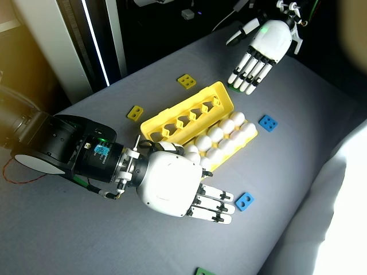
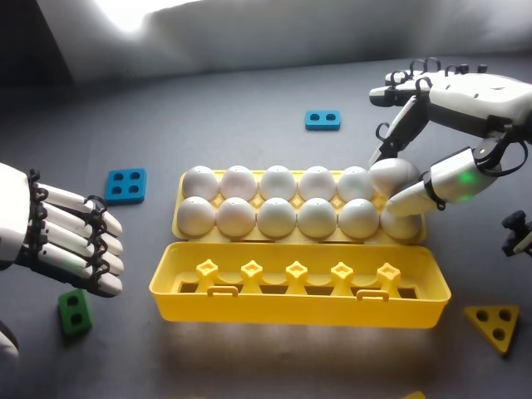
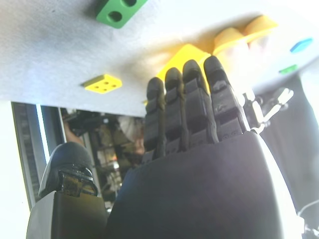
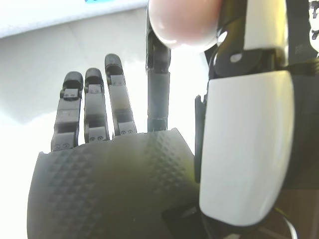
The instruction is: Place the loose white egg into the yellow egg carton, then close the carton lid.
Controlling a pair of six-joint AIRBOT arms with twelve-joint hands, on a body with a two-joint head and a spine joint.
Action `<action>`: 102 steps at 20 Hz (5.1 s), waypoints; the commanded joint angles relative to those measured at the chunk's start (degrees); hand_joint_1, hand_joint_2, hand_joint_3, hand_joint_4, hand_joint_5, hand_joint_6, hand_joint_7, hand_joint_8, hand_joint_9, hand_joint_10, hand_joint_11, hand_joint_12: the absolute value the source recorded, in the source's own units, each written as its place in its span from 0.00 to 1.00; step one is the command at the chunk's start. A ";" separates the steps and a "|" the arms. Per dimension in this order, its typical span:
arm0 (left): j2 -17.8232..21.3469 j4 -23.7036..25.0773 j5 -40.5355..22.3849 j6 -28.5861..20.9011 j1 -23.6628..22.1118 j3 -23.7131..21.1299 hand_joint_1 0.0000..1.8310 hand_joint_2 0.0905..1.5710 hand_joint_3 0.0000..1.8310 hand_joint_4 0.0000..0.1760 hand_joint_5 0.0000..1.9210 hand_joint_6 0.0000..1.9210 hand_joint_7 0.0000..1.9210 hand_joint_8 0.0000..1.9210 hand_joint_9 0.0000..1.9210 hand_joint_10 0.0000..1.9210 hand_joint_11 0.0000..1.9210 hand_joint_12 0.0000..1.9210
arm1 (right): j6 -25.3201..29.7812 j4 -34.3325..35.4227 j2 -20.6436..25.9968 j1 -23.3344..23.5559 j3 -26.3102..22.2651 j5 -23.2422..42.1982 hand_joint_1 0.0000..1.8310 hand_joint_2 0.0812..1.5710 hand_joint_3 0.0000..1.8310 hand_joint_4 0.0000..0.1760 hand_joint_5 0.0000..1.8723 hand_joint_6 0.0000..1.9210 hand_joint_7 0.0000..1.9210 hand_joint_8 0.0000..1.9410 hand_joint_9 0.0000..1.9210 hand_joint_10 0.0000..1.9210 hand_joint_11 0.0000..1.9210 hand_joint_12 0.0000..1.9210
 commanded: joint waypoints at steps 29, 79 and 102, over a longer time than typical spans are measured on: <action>1.04 -3.51 -2.28 -0.27 -0.48 -0.08 0.00 0.73 0.00 0.00 0.14 0.00 0.14 0.00 0.11 0.00 0.00 0.18 | -1.90 0.45 0.65 0.18 0.39 6.35 0.35 0.45 0.00 1.00 0.36 0.00 0.08 0.00 0.00 0.00 0.00 0.00; -0.66 -5.61 5.20 0.09 1.95 -11.09 0.00 0.75 0.00 0.00 0.11 0.00 0.11 0.00 0.08 0.00 0.00 0.13 | 49.91 -68.15 34.75 3.06 -23.94 6.01 0.30 0.46 0.00 0.00 0.00 0.00 0.01 0.00 0.02 0.01 0.02 0.01; -4.33 -10.84 6.05 2.84 -5.70 -2.83 0.00 0.73 0.00 0.00 0.00 0.00 0.00 0.00 0.00 0.00 0.00 0.00 | 49.91 -68.78 34.78 4.07 -24.10 6.04 0.21 0.53 0.01 0.00 0.00 0.00 0.00 0.00 0.00 0.00 0.00 0.00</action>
